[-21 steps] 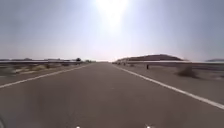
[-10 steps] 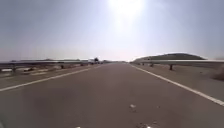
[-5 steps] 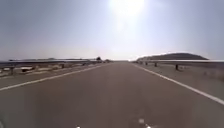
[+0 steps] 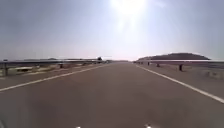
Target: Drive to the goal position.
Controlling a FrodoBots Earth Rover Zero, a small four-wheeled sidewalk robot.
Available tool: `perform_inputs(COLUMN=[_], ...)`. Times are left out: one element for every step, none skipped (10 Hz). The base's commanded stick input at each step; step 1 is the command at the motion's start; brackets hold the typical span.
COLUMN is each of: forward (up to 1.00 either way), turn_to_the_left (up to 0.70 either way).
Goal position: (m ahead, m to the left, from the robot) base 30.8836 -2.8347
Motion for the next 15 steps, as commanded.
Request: perform_inputs(forward=[0.70,0.70,0.70,0.70,0.70,0.70,0.70,0.70,0.70,0.70,0.70,0.70,0.70,0.70,0.70], turn_to_the_left=[0.00,0.00,0.00,0.00,0.00,0.00,0.00,0.00,0.00,0.00,0.00,0.00,0.00,0.00,0.00])
